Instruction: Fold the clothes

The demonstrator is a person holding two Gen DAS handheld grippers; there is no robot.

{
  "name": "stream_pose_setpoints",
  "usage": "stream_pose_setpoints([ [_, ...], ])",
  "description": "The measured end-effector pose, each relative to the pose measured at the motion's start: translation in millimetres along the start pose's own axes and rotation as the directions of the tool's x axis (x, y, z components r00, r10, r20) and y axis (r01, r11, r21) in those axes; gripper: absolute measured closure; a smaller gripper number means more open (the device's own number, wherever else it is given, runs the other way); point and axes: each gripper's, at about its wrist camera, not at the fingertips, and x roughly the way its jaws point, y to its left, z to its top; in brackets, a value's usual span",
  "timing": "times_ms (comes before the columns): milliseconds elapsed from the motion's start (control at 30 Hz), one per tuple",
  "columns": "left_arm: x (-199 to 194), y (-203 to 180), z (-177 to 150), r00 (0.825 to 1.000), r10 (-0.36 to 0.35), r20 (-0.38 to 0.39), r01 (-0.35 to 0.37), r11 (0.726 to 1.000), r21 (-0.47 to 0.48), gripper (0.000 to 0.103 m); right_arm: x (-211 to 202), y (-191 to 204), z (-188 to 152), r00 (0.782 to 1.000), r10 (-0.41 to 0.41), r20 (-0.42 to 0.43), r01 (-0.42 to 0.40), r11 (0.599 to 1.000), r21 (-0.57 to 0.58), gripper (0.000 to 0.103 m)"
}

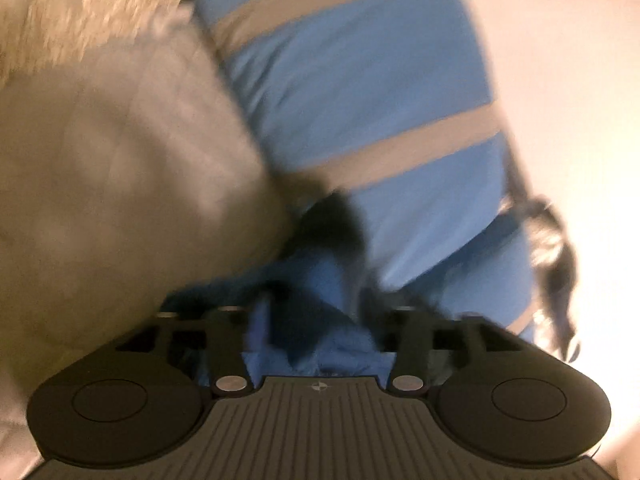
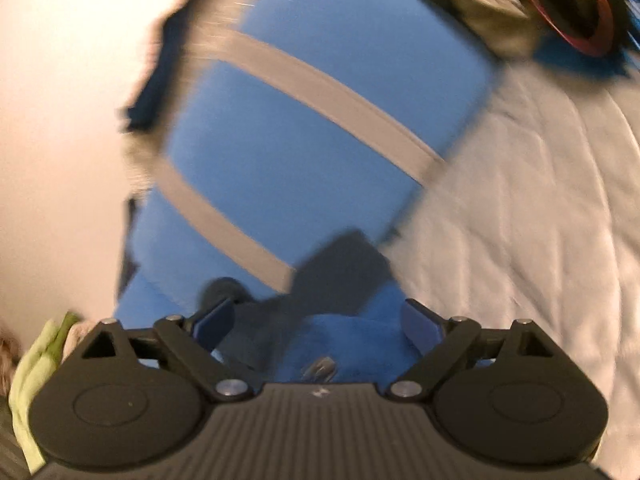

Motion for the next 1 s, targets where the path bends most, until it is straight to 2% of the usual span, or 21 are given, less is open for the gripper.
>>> stream_pose_setpoints([
  [33, -4.3, -4.2, 1.0, 1.000, 0.004, 0.010, -0.004, 1.000, 0.009, 0.033, -4.6, 11.7, -1.7, 1.000, 0.001, 0.000, -0.001, 0.999, -0.046, 0.003],
  [133, -15.1, -17.8, 2.5, 1.000, 0.025, 0.010, -0.025, 0.999, 0.039, 0.033, -10.4, 45.0, -13.8, 0.997, -0.022, -0.079, 0.006, 0.981, -0.193, 0.000],
  [200, -23.5, -33.4, -5.8, 0.999, 0.047, 0.003, -0.047, 0.990, 0.132, 0.033, -13.9, 68.3, -27.1, 0.988, -0.048, -0.145, -0.001, 0.948, -0.318, 0.000],
  [267, -32.2, -49.4, -14.6, 0.998, 0.069, 0.000, -0.068, 0.971, 0.228, 0.033, -17.1, 90.3, -43.5, 0.978, -0.138, -0.155, 0.053, 0.889, -0.455, 0.000],
  [400, -45.6, -82.3, -37.1, 0.995, 0.093, 0.033, -0.098, 0.907, 0.410, 0.032, -27.4, 107.5, -58.6, 0.955, -0.259, -0.144, 0.144, 0.831, -0.537, 0.000],
  [500, -52.5, -100.1, -51.7, 0.999, 0.039, 0.026, -0.046, 0.862, 0.504, 0.032, -39.6, 112.9, -57.2, 0.960, -0.178, -0.216, 0.050, 0.867, -0.495, 0.000],
  [533, -53.0, -105.9, -56.1, 1.000, -0.001, -0.010, 0.006, 0.842, 0.539, 0.032, -44.8, 115.7, -56.2, 0.962, -0.133, -0.239, 0.000, 0.873, -0.488, 0.000],
  [600, -51.5, -116.8, -64.3, 0.990, -0.090, -0.113, 0.140, 0.783, 0.606, 0.031, -53.2, 124.4, -56.3, 0.966, -0.070, -0.249, -0.076, 0.842, -0.533, 0.000],
  [633, -48.6, -121.2, -69.8, 0.970, -0.136, -0.202, 0.234, 0.746, 0.623, 0.027, -57.4, 128.9, -56.4, 0.967, -0.040, -0.253, -0.112, 0.822, -0.558, 0.000],
  [667, -45.4, -125.4, -75.5, 0.939, -0.177, -0.295, 0.330, 0.704, 0.629, 0.027, -60.7, 131.9, -56.9, 0.968, -0.022, -0.248, -0.129, 0.806, -0.578, 0.000],
  [700, -42.3, -129.7, -81.2, 0.898, -0.211, -0.385, 0.423, 0.657, 0.624, 0.027, -59.8, 132.1, -55.6, 0.972, -0.026, -0.232, -0.117, 0.804, -0.582, 0.000],
  [733, -40.8, -133.2, -88.5, 0.870, -0.229, -0.437, 0.477, 0.615, 0.628, 0.027, -58.2, 131.8, -53.9, 0.976, -0.034, -0.213, -0.100, 0.806, -0.584, 0.000],
  [800, -38.2, -140.0, -103.6, 0.813, -0.250, -0.526, 0.570, 0.526, 0.631, 0.027, -52.3, 125.4, -49.6, 0.977, -0.057, -0.207, -0.067, 0.833, -0.549, 0.000],
  [900, -34.0, -151.1, -124.8, 0.777, -0.219, -0.590, 0.624, 0.398, 0.673, 0.026, -44.7, 117.5, -47.5, 0.974, -0.074, -0.214, -0.045, 0.862, -0.505, 0.000],
  [967, -30.3, -155.1, -136.9, 0.743, -0.181, -0.645, 0.663, 0.331, 0.671, 0.026, -47.4, 115.7, -47.1, 0.976, -0.075, -0.203, -0.039, 0.861, -0.507, 0.000],
  [1000, -28.5, -154.2, -141.3, 0.727, -0.158, -0.668, 0.679, 0.307, 0.666, 0.026, -49.0, 114.9, -46.8, 0.977, -0.076, -0.198, -0.036, 0.860, -0.509, 0.000],
])
